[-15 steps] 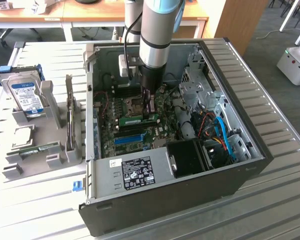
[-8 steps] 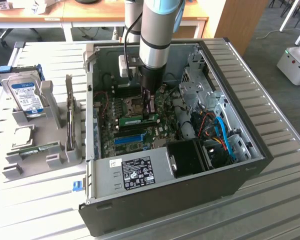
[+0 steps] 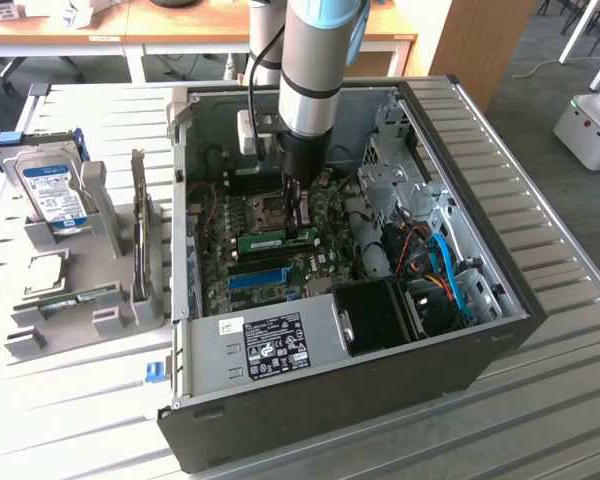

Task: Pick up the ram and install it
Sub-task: 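Insert the ram into the slot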

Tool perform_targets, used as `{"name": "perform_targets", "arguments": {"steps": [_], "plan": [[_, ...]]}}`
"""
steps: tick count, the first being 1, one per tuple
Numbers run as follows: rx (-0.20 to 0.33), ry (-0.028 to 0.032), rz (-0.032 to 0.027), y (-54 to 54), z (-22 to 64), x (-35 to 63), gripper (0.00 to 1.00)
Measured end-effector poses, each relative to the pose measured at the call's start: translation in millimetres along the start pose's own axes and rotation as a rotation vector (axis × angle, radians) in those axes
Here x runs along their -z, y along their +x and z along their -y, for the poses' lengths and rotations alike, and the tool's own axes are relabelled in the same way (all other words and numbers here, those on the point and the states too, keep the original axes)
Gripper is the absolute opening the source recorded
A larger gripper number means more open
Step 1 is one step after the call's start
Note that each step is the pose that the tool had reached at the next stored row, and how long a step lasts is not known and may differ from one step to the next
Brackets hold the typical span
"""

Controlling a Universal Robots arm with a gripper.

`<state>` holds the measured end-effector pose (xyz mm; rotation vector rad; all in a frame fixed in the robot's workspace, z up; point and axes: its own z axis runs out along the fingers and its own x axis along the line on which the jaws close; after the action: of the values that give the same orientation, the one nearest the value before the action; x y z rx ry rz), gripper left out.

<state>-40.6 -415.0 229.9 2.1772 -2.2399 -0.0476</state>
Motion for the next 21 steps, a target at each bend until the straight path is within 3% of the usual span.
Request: {"name": "perform_targets", "arguments": {"steps": [21], "plan": [[0.005,-0.0002,-0.0007,0.1,0.7,-1.3,0.12]]}}
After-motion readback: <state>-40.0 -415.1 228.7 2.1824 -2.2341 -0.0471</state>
